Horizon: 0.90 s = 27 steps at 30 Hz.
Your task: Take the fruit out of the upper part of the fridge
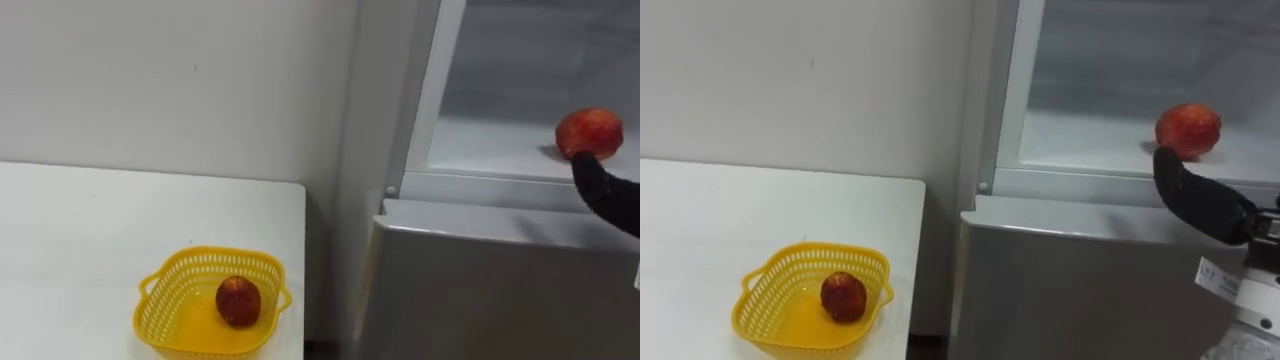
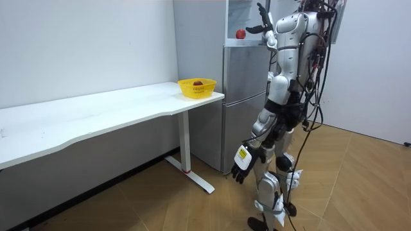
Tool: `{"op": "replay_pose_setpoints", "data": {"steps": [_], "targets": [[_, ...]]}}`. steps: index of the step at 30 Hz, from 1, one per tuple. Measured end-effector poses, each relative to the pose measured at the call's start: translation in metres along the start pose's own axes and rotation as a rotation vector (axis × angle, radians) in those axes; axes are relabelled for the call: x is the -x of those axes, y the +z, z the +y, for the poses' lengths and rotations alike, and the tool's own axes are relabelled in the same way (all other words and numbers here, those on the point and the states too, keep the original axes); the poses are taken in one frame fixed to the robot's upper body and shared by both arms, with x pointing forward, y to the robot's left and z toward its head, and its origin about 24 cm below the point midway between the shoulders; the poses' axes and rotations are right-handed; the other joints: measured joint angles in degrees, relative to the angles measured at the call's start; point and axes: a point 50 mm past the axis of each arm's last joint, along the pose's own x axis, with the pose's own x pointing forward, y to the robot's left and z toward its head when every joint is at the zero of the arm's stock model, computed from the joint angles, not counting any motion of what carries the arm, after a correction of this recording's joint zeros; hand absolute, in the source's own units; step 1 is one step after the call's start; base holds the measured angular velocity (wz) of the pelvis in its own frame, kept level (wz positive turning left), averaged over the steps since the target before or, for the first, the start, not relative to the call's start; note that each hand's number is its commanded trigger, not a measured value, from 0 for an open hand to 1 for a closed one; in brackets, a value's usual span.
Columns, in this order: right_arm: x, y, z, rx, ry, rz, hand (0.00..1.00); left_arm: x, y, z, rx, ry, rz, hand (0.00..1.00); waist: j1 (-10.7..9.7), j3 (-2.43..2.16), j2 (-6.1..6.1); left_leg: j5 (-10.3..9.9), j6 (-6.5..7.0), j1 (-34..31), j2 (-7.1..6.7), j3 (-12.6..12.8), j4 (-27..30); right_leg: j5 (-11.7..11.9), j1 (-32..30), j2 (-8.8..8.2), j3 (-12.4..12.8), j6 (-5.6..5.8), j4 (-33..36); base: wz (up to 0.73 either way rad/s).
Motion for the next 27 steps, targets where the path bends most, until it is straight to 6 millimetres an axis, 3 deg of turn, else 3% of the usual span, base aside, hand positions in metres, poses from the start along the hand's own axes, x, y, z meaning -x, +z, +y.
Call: {"op": "replay_pose_setpoints", "data": {"steps": [5, 13, 17, 21, 27], "targets": [[-0.02, 0.001, -0.005, 0.041, -0.007, -0.057, 0.0, 0.001, -0.003, -0.001, -0.005, -0.01, 0.007, 0.0, 0.0, 0.11, 0.27, 0.0, -0.01, -0.5, 0.04, -0.4, 0.2, 0.0, -0.1, 0.04, -0.3, 0.0, -0.1, 0.04], [-0.03, -0.004, -0.007, 0.059, 0.003, -0.057, 0.0, 0.001, -0.003, -0.002, -0.006, -0.023, 0.007, 0.0, 0.4, 0.04, 0.17, 0.0, -0.01, -0.5, 0.04, -0.3, 0.2, 0.0, -0.1, 0.03, -0.2, 0.0, 0.0, 0.0], [-0.04, -0.014, -0.008, 0.098, -0.003, -0.031, 0.0, 0.001, -0.002, -0.001, -0.015, -0.021, 0.002, 0.0, 1.2, -0.18, -0.22, 0.0, -0.01, -0.4, 0.03, -0.4, 0.3, 0.0, 0.0, 0.03, -0.2, 0.0, 0.1, 0.0], [-0.044, -0.02, -0.007, 0.114, -0.014, -0.01, 0.0, 0.001, -0.004, 0.001, -0.018, -0.024, 0.006, 0.0, 1.3, 0.07, -0.72, 0.0, -0.01, -0.8, -0.01, -1.0, 0.8, 0.0, 0.1, -0.01, -0.9, 0.0, 0.1, 0.08], [-0.04, -0.039, -0.004, 0.153, 0.037, 0.091, 0.0, 0.001, -0.004, 0.006, -0.004, -0.018, 0.012, 0.0, 2.0, 0.03, -1.0, 0.0, -0.02, -1.4, -0.05, -1.8, 1.3, 0.0, 0.1, -0.21, -2.2, -0.01, 0.1, 0.08]]}}
